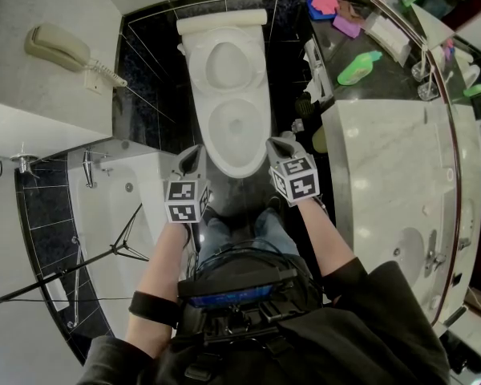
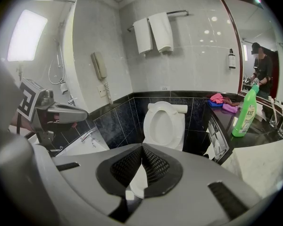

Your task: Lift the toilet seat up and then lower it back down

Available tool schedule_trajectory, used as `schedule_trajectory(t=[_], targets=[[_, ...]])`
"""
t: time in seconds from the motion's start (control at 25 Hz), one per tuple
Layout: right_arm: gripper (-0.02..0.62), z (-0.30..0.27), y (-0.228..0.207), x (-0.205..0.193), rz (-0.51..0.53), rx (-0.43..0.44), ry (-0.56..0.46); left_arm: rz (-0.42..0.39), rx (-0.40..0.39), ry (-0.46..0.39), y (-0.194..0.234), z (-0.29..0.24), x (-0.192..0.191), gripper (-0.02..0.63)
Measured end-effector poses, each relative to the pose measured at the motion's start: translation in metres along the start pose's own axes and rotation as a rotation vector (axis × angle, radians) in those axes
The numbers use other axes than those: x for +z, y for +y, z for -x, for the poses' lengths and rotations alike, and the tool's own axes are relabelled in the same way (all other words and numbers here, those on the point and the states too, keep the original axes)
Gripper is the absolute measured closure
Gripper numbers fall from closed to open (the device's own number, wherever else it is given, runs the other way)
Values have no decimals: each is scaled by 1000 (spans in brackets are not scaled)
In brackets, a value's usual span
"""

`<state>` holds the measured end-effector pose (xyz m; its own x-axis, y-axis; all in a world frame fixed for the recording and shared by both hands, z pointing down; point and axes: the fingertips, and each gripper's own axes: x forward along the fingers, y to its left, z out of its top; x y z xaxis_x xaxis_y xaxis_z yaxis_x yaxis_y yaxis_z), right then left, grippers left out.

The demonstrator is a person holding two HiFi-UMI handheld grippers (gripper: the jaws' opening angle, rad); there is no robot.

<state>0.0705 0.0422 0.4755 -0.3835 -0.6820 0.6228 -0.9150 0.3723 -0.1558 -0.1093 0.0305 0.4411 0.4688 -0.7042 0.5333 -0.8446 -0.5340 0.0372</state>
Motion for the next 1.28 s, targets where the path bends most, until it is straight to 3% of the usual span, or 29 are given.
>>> schedule_trajectory(t=[1.28], targets=[[586, -3, -2, 0, -5, -1, 0, 6, 4, 4, 2, -3, -3, 598]])
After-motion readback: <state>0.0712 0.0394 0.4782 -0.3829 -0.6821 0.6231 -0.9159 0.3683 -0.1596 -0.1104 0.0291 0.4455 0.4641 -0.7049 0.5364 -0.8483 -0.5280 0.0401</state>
